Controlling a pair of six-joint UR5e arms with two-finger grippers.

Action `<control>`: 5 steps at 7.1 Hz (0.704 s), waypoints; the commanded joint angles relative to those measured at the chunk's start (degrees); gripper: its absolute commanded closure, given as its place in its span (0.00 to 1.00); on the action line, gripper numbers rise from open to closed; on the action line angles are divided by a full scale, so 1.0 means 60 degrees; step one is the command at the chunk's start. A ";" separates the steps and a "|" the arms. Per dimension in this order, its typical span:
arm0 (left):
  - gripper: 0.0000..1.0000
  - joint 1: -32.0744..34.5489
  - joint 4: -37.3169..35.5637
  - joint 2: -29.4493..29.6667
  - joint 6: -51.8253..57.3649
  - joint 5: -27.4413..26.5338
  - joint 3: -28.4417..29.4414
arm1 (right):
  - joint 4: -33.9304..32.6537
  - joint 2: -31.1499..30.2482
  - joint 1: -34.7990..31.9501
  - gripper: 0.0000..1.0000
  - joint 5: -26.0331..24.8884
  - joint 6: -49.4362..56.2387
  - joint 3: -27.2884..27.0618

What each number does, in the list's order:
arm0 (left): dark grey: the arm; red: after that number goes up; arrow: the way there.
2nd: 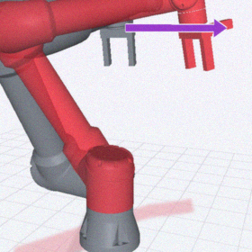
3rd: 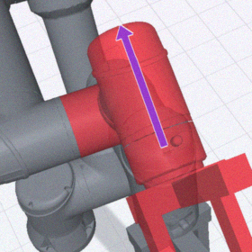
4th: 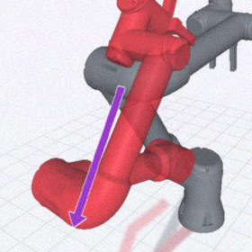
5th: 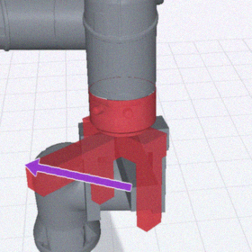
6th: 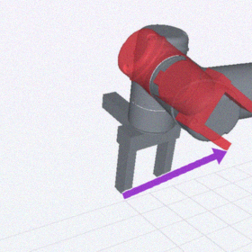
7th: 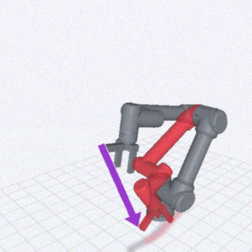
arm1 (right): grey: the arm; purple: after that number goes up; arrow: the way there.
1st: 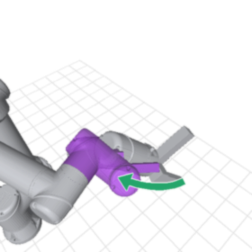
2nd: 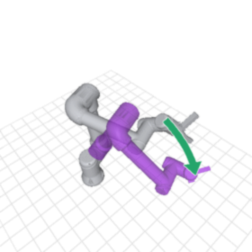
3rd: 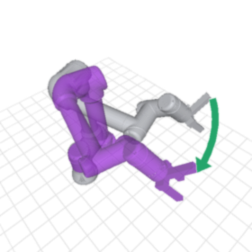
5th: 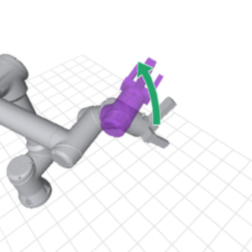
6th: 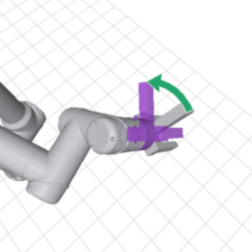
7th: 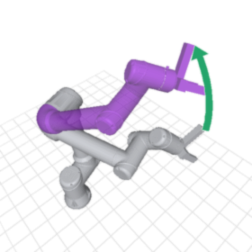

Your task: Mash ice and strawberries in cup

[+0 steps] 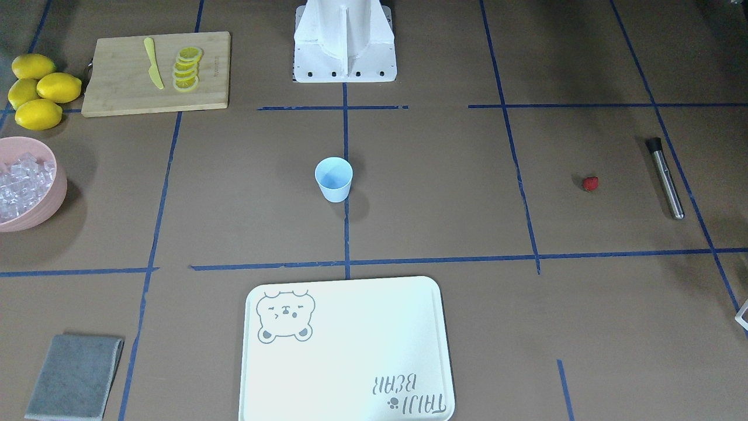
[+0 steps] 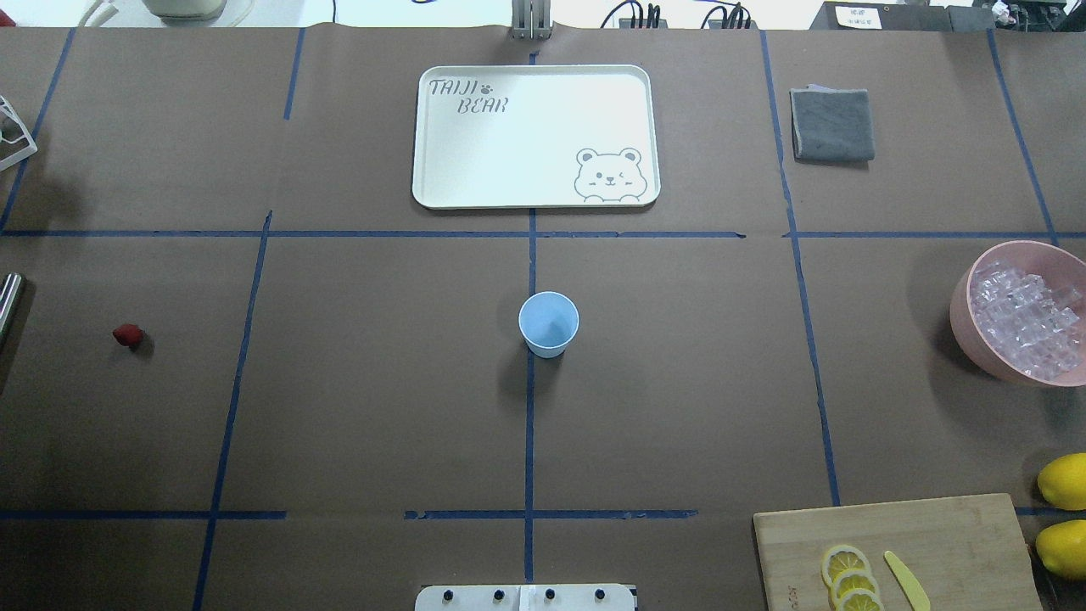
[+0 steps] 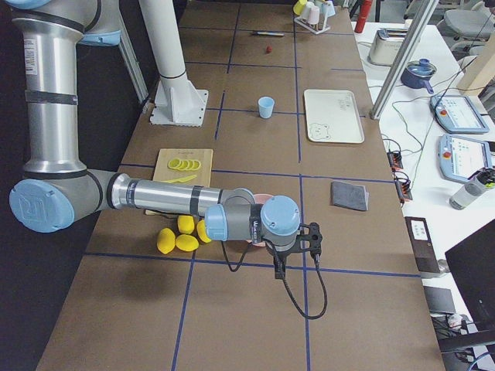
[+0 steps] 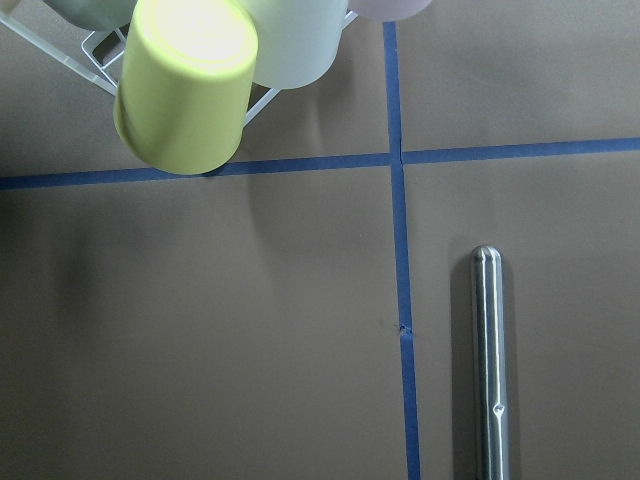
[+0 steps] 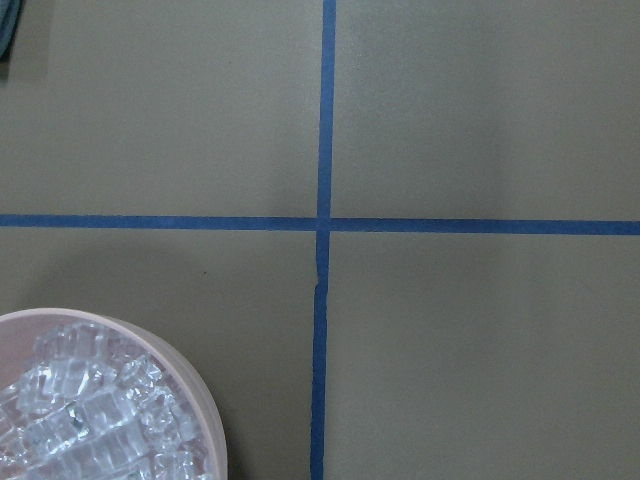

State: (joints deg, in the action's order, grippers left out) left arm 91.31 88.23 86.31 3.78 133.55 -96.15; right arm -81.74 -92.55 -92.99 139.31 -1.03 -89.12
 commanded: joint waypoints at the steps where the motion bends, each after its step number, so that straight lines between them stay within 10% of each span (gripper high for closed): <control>1: 0.00 0.0002 0.0003 0.0000 0.0000 -0.0008 0.0000 | 0.0000 0.0014 0.0000 0.00 -0.0074 -0.0034 0.0000; 5: 0.00 0.0002 -0.0012 0.0014 0.0000 0.0007 -0.0030 | -0.0029 0.0218 0.0000 0.00 -0.0453 -0.0020 -0.0087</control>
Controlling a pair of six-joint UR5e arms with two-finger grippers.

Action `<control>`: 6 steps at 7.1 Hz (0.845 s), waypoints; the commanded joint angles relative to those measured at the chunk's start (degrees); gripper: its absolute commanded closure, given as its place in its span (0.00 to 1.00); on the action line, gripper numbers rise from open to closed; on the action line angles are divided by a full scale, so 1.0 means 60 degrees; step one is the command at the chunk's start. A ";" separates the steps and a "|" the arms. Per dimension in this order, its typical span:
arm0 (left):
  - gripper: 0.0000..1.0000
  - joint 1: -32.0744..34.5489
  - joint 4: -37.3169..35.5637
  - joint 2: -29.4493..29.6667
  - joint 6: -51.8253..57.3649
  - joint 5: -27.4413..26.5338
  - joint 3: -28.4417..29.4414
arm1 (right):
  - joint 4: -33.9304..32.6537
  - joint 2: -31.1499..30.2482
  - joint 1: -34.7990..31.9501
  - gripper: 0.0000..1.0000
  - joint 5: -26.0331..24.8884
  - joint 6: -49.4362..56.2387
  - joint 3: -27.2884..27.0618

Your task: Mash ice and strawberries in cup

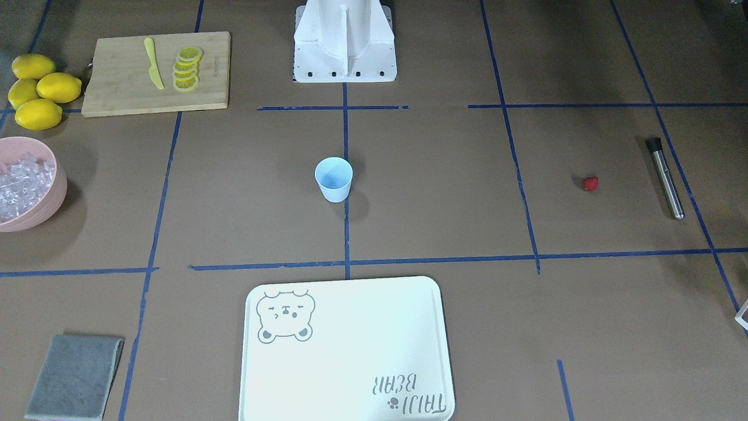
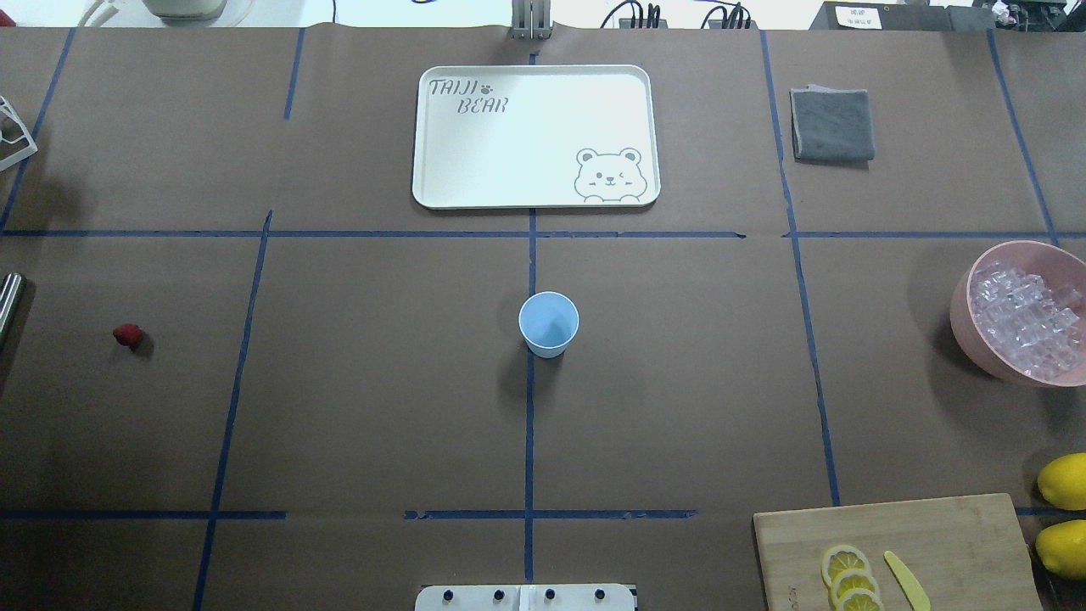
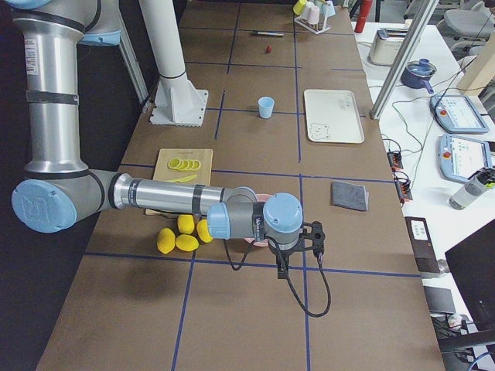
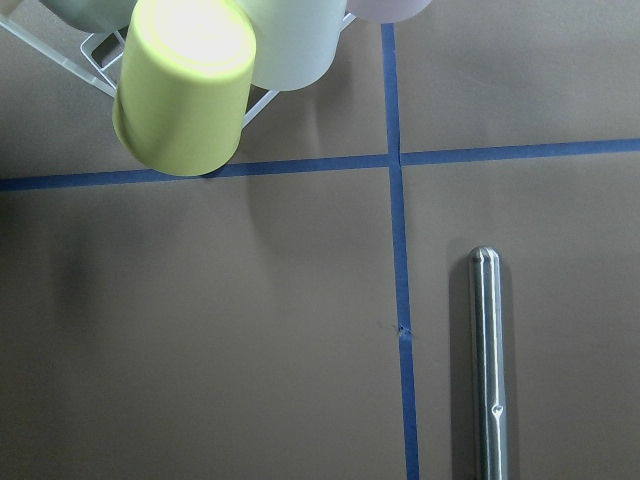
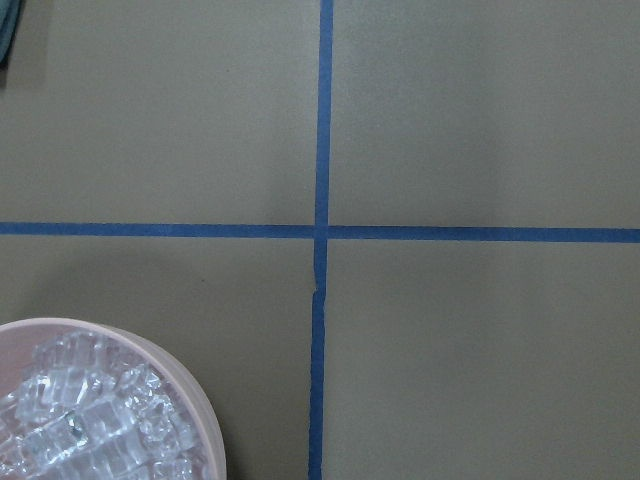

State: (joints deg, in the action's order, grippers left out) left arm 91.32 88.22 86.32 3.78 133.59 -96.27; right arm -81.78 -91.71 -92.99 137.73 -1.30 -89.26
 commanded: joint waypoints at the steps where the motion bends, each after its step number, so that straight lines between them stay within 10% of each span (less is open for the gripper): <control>1: 0.00 0.0000 0.0003 0.0012 -0.0029 0.0001 -0.0011 | -0.0036 0.0094 0.0145 0.00 -0.0307 -0.0075 -0.0108; 6: 0.00 0.0000 0.0091 0.0012 -0.0058 0.0001 -0.0113 | 0.0430 -0.0183 0.1228 0.01 -0.0981 -0.0091 -0.0679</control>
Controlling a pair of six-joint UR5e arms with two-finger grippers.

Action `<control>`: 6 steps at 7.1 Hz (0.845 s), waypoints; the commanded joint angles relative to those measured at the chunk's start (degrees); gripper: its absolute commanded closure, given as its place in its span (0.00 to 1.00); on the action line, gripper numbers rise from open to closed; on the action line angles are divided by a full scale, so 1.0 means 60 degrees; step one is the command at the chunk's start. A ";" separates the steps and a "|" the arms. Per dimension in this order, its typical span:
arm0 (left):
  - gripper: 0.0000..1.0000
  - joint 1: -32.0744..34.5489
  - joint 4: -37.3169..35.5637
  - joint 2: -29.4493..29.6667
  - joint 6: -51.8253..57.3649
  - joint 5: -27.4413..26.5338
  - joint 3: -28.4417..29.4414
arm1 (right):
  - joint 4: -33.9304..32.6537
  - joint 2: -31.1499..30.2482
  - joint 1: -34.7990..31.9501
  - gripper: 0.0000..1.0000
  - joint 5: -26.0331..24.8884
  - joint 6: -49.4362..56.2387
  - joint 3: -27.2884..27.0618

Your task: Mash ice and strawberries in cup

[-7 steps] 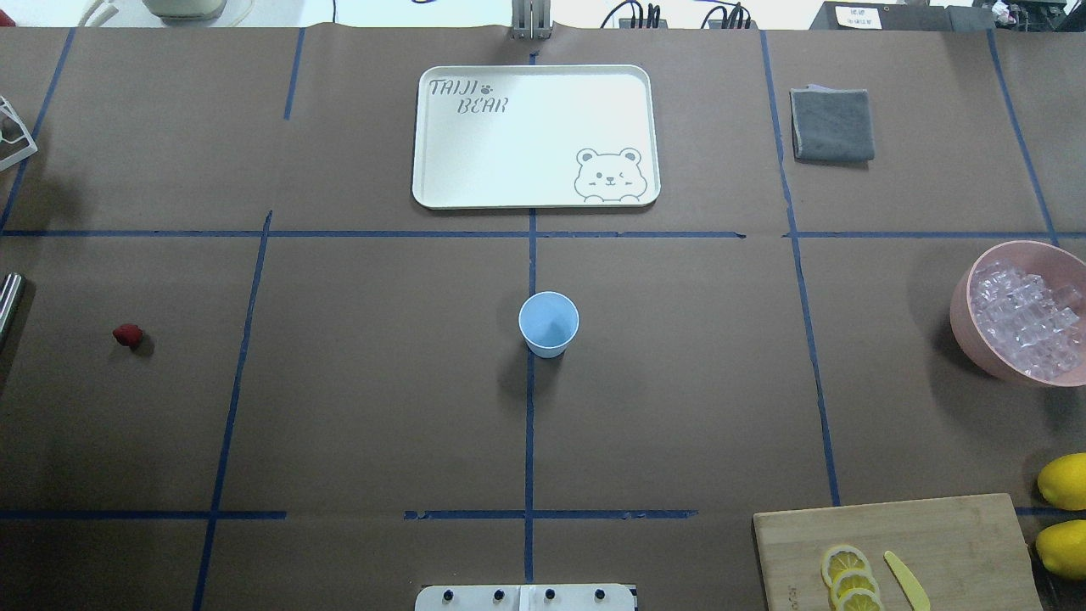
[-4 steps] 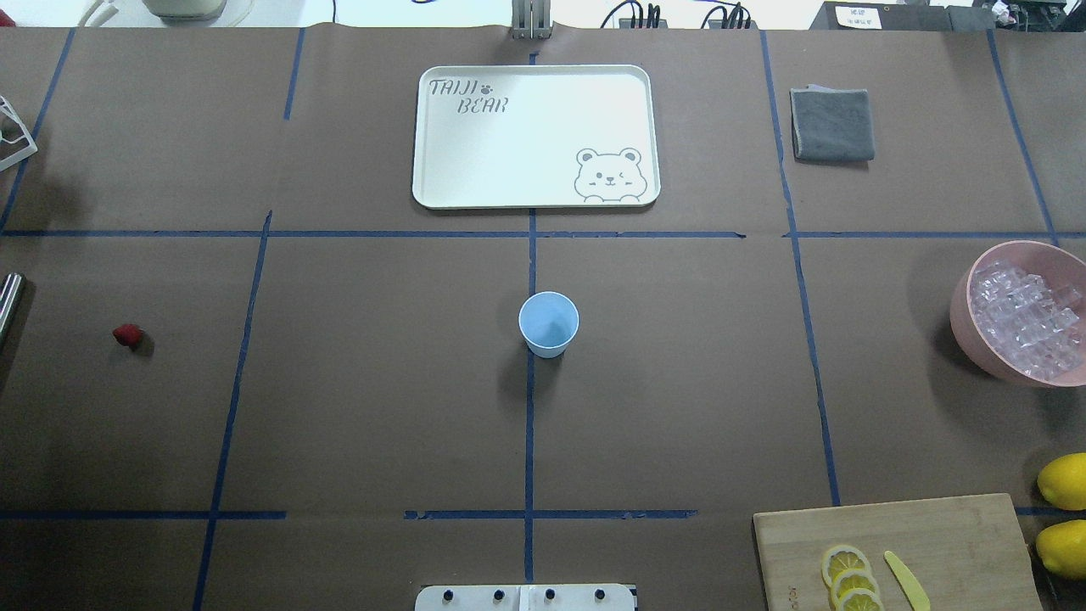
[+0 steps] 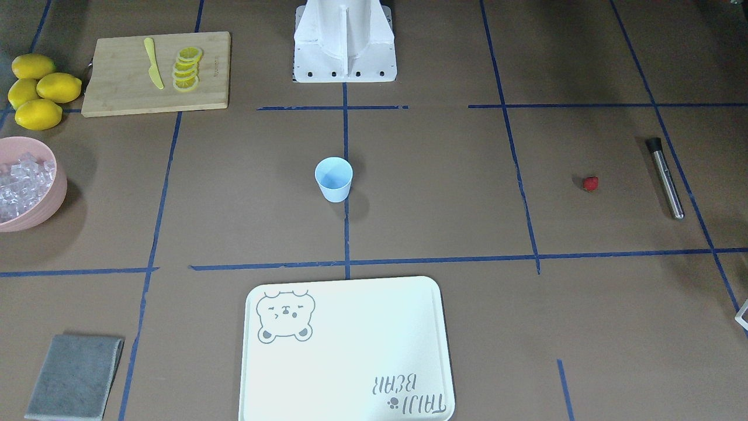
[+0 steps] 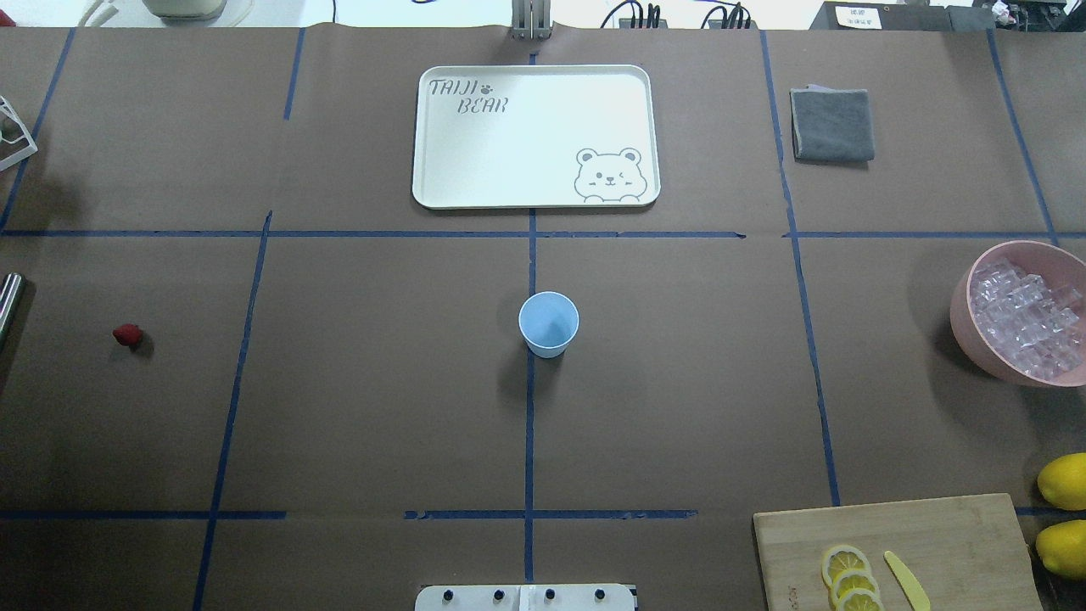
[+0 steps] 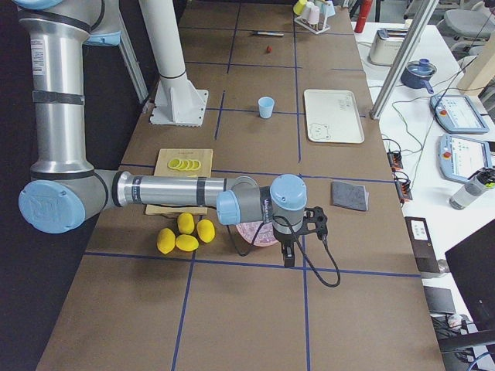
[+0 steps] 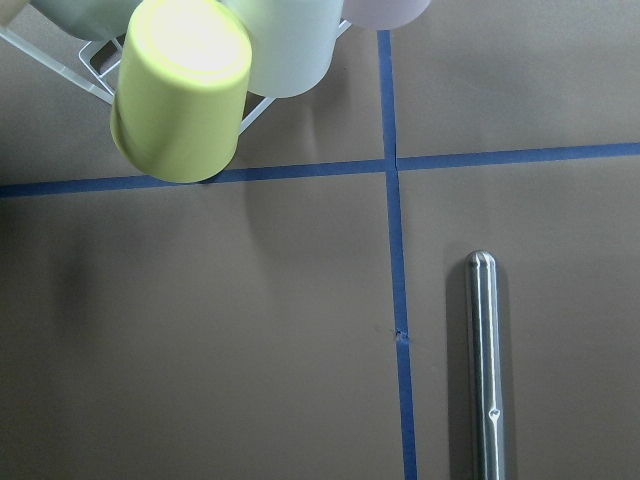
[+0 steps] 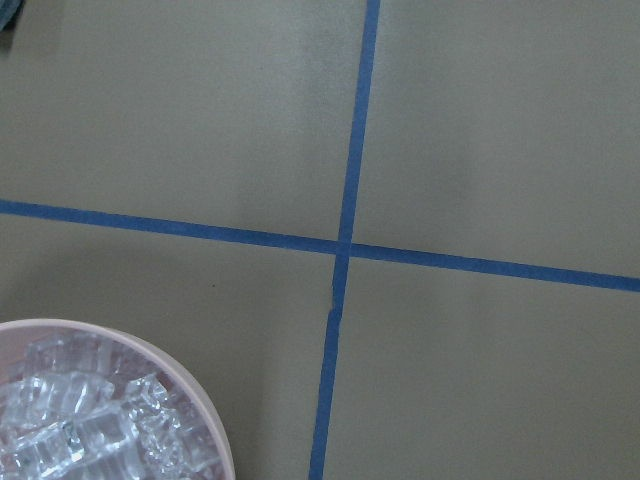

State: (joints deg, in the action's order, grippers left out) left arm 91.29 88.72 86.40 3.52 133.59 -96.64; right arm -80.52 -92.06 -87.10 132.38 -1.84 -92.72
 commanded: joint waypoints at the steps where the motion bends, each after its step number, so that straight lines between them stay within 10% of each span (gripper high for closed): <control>1: 0.00 0.0005 0.0008 -0.0015 -0.0016 0.0000 -0.0094 | 0.0222 -0.0126 0.0568 0.02 -0.0047 -0.0001 -0.0117; 6: 0.00 0.0005 0.0008 0.0000 -0.0016 0.0000 -0.0080 | 0.0207 -0.0491 0.2093 0.07 -0.0003 -0.1642 -0.1553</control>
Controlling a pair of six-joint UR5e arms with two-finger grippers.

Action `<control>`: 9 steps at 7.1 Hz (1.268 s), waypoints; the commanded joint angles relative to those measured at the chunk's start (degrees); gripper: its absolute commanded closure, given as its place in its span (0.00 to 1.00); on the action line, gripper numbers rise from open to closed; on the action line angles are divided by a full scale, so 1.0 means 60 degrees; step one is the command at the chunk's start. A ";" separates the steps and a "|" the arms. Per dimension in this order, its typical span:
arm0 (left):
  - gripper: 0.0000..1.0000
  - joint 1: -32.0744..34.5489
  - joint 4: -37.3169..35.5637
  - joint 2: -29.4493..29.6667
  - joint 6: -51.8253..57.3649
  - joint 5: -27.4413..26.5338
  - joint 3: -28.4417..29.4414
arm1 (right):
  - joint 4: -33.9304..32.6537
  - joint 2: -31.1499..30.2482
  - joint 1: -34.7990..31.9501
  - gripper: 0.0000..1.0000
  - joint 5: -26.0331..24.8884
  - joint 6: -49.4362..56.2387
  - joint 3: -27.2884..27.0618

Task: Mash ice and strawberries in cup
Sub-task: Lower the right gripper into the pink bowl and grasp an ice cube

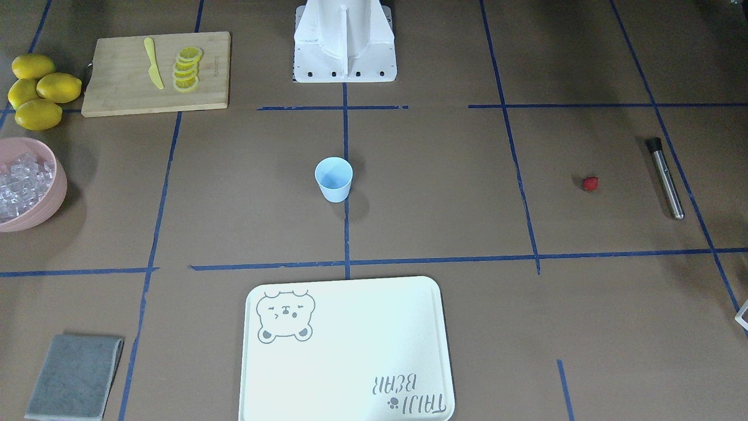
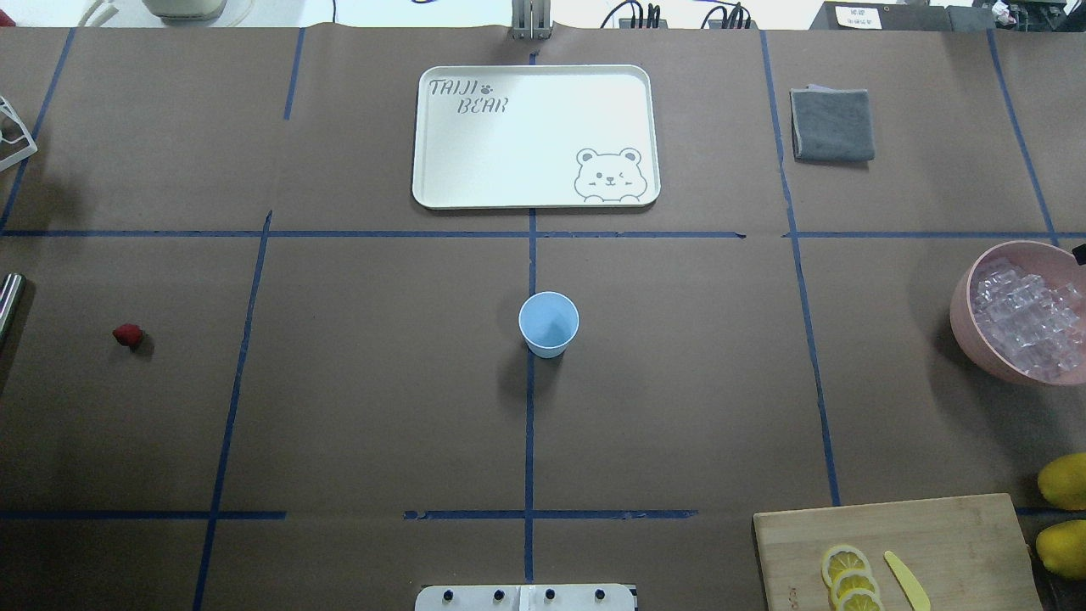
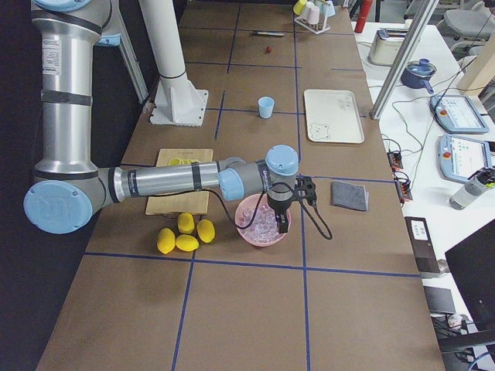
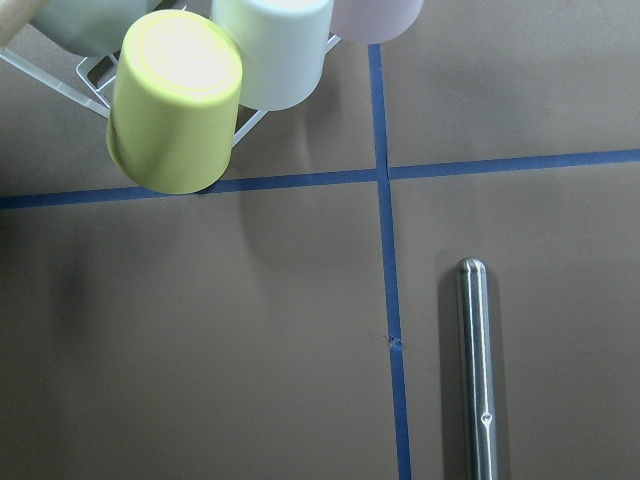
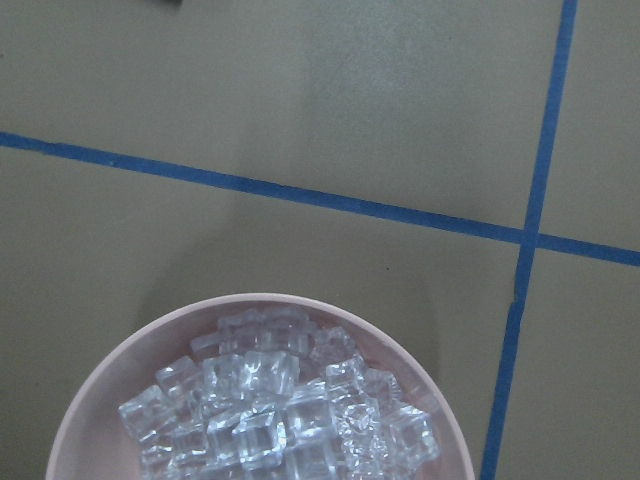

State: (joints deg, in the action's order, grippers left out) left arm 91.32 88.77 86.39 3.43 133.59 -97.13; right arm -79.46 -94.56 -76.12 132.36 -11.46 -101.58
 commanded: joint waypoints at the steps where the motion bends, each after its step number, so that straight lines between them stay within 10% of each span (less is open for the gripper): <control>1: 0.00 -0.0014 0.0000 0.0001 0.0000 -0.0015 0.0017 | 0.0046 -0.0119 0.0367 0.10 0.0001 -0.0010 -0.0091; 9: 0.00 -0.0014 0.0015 0.0001 -0.0029 0.0000 0.0002 | 0.0002 -0.0280 0.0938 0.35 -0.0174 0.0883 0.0158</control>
State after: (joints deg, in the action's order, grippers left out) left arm 91.23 88.86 86.40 3.32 133.60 -97.11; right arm -79.38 -96.20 -71.22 131.69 -7.16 -100.85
